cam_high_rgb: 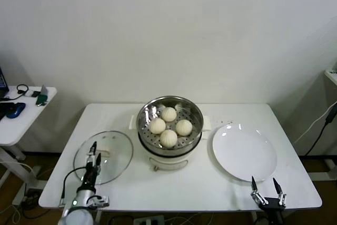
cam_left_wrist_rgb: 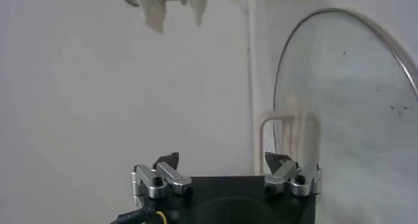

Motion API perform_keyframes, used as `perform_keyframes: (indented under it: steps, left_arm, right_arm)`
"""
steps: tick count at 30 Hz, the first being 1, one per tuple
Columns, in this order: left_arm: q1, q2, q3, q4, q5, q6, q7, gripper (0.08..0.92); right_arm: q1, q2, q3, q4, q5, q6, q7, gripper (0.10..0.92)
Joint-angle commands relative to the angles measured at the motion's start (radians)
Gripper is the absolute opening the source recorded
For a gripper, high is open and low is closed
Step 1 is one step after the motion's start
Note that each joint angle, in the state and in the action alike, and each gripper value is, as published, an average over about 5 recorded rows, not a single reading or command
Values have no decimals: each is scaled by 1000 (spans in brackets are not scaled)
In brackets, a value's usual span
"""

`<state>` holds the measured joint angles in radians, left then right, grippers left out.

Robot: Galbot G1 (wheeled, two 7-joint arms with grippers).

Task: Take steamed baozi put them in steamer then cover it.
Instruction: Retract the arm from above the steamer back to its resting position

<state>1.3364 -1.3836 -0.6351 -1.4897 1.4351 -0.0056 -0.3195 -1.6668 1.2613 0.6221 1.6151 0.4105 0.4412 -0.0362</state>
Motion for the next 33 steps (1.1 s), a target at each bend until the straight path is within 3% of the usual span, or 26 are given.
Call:
perform_keyframes:
  steps: [1,15,33]
  left_arm:
    - [-85,15,13,102,32,5,-8,823]
    - [-122,37,21,174,25,-16,-16,792]
    - [-138,49,19,206,31,-53,-41,281]
  right_arm:
    - [-7,9,2,3,-3,4,-1,823]
    - [-1,20,8,7,-7,3,-3,823]
    - [4,29,0,-2,-24,10,-3,823]
